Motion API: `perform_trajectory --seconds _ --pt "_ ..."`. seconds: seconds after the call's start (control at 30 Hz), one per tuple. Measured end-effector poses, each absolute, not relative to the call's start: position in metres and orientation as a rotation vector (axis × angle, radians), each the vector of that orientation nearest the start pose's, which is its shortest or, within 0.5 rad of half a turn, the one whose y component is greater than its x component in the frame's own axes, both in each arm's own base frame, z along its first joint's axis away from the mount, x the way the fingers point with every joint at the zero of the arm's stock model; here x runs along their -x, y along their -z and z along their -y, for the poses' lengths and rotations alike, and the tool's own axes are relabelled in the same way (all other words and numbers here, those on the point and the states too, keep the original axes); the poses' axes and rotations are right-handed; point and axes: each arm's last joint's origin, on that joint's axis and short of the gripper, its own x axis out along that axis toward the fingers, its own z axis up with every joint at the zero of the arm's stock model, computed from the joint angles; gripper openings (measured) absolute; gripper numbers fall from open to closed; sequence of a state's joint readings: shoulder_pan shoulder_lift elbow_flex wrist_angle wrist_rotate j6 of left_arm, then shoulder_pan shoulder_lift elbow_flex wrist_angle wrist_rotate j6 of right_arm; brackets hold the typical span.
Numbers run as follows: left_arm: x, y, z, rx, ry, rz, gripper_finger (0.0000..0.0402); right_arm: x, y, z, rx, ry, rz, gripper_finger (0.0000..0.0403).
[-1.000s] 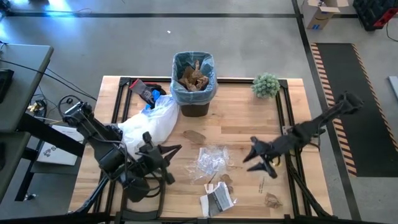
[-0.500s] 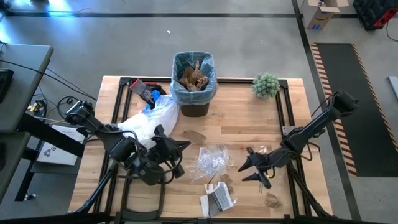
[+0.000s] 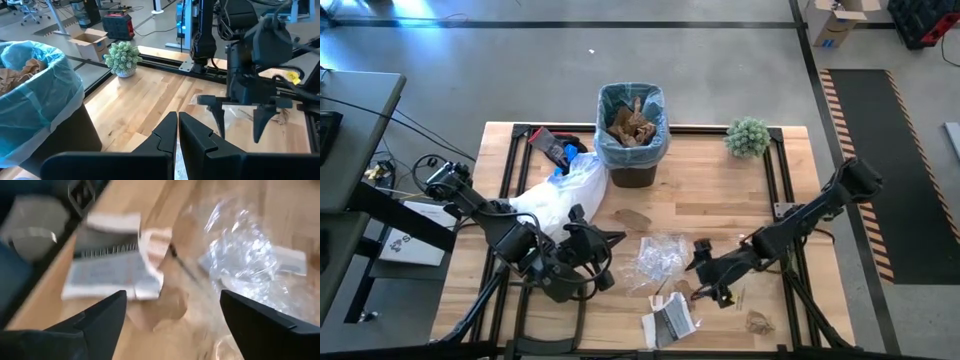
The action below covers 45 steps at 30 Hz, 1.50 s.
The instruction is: Place trash/remove bag and relplace
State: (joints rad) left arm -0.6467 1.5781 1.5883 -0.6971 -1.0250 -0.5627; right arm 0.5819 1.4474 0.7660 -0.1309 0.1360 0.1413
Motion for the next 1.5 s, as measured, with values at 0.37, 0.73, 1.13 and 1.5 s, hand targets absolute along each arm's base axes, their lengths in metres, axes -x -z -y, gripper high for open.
perform_trajectory --seconds 0.37,0.73,1.13,1.5 --pt "-0.272 -0.376 0.191 0.079 -0.451 -0.326 0.0000 -0.263 -0.175 -0.147 0.384 -0.245 -0.696 0.0318" --pt "-0.275 -0.374 0.190 0.102 -0.485 -0.308 0.0000 -0.297 -0.147 -0.092 0.350 -0.372 -0.785 0.0318" --pt "-0.276 -0.375 0.187 0.100 -0.533 -0.278 0.0000 -0.305 -0.098 -0.084 0.317 -0.376 -0.954 0.0161" --pt "-0.273 -0.375 0.191 0.050 -0.501 -0.298 0.0000 -0.282 -0.147 -0.073 0.300 -0.149 -0.982 0.0011"
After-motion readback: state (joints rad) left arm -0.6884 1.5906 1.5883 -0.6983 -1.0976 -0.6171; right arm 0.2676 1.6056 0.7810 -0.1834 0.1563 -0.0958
